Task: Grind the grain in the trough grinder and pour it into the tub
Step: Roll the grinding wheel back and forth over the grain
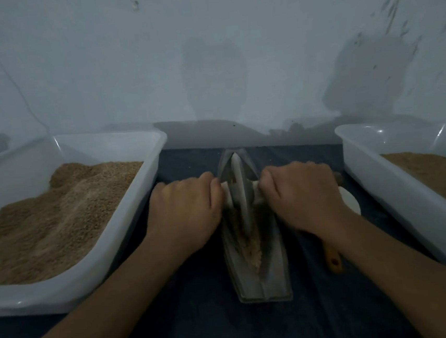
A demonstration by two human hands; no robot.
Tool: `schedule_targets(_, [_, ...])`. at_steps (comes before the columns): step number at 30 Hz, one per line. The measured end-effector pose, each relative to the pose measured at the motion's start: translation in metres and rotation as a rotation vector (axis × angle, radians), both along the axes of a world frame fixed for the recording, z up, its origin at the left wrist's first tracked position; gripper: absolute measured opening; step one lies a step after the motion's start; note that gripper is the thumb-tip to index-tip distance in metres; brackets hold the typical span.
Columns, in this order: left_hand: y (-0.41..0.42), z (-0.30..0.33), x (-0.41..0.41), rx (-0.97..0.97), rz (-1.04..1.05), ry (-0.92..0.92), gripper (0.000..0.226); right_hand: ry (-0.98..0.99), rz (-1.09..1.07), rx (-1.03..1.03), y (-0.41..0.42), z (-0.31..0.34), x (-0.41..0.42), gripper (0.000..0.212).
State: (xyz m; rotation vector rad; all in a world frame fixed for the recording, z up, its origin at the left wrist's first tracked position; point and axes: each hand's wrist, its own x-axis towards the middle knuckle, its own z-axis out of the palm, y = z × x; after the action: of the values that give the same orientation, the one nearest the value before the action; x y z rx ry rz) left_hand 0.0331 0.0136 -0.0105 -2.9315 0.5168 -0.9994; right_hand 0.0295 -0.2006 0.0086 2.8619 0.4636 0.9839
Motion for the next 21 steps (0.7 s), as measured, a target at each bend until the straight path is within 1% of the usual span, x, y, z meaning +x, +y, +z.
schedule_targets(1, [-0.005, 0.001, 0.016, 0.051, 0.023, 0.022, 0.031, 0.028, -0.023, -0.068, 0.0, 0.001, 0.017, 0.027])
schedule_targets(2, [-0.011, 0.004, 0.034, 0.053, 0.047, 0.062, 0.028, 0.084, -0.049, -0.097, 0.0, 0.001, 0.034, 0.015])
schedule_targets(3, [-0.015, 0.008, 0.051, 0.04, 0.078, 0.1, 0.028, 0.164, -0.104, -0.092, -0.001, 0.005, 0.05, 0.008])
schedule_targets(6, [-0.023, 0.023, 0.083, 0.001, 0.167, 0.199, 0.038, 0.325, -0.155, -0.062, -0.004, 0.015, 0.075, 0.012])
schedule_targets(7, [-0.023, 0.023, 0.081, -0.017, 0.18, 0.209, 0.04, 0.322, -0.148, -0.071, -0.004, 0.014, 0.071, 0.013])
schedule_targets(9, [-0.023, 0.018, 0.058, -0.034, 0.137, 0.088, 0.036, 0.256, -0.133, -0.11, -0.005, 0.005, 0.051, 0.017])
schedule_targets(10, [-0.022, 0.014, 0.039, -0.036, 0.091, 0.049, 0.037, 0.208, -0.109, -0.087, -0.006, 0.0, 0.036, 0.024])
schedule_targets(12, [-0.015, 0.01, 0.003, -0.109, 0.032, 0.024, 0.043, 0.123, -0.045, 0.051, -0.007, -0.008, 0.0, 0.033])
schedule_targets(14, [-0.007, 0.007, -0.022, -0.071, 0.022, -0.006, 0.04, 0.029, 0.027, 0.159, -0.008, -0.013, -0.032, 0.034])
schedule_targets(16, [0.002, 0.002, -0.037, -0.042, -0.046, -0.036, 0.032, -0.024, 0.074, 0.151, -0.013, -0.017, -0.05, 0.031])
schedule_targets(19, [0.004, 0.008, -0.035, -0.026, -0.092, 0.02, 0.03, -0.024, 0.084, 0.135, -0.012, -0.015, -0.049, 0.032])
schedule_targets(21, [-0.002, 0.013, -0.016, -0.007, -0.041, 0.04, 0.032, 0.012, 0.018, 0.113, -0.008, -0.012, -0.029, 0.039])
